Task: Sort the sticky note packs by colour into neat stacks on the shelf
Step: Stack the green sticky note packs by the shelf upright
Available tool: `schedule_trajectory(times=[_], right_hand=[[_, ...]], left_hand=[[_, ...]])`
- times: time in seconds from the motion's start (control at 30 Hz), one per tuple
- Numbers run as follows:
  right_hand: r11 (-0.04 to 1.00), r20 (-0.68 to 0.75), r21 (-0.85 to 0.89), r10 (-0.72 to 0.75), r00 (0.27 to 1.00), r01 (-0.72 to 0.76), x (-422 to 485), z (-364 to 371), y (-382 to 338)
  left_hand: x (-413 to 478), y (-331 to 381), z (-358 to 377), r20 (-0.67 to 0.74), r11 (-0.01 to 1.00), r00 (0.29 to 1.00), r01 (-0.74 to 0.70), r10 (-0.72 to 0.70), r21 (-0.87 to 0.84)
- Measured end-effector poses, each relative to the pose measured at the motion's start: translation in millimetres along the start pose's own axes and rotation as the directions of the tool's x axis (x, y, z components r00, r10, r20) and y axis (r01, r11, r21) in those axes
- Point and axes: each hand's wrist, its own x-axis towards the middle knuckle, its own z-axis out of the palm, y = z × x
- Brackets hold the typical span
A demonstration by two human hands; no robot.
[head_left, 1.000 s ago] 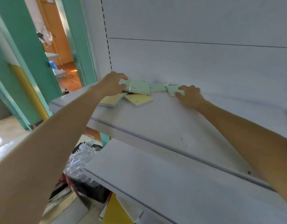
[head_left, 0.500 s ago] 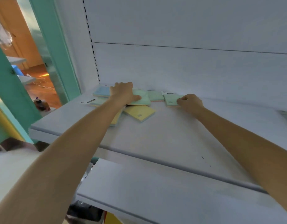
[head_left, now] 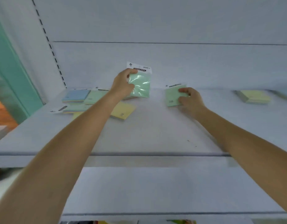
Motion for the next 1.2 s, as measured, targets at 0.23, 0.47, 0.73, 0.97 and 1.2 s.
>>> schedule_trajectory(times=[0.23, 0.47, 0.73, 0.97, 1.2], right_hand=[[0.995, -0.139, -0.081, -0.076, 0.987, 0.066, -20, -121, 51], [0.967, -0.202, -0.250, -0.109, 0.973, 0.056, -26, -267, 120], [0.978, -0.325, -0.206, -0.086, 0.942, 0.018, -9, -408, 187], [0.997, -0.397, -0.068, -0.001, 0.918, -0.029, 37, -475, 221], [0.999, -0.547, 0.038, 0.032, 0.837, -0.013, 79, -543, 238]], left_hand=[[-7, 74, 98, 0.042, 0.974, 0.997, -0.054, 0.064, -0.222], [-27, 170, 223, 0.051, 0.916, 0.993, -0.082, 0.111, -0.393], [-42, 260, 354, 0.090, 0.902, 0.992, -0.043, 0.090, -0.430], [-18, 307, 434, 0.124, 0.934, 0.985, -0.066, 0.117, -0.352], [9, 360, 498, 0.138, 0.913, 0.980, -0.075, 0.141, -0.400]])
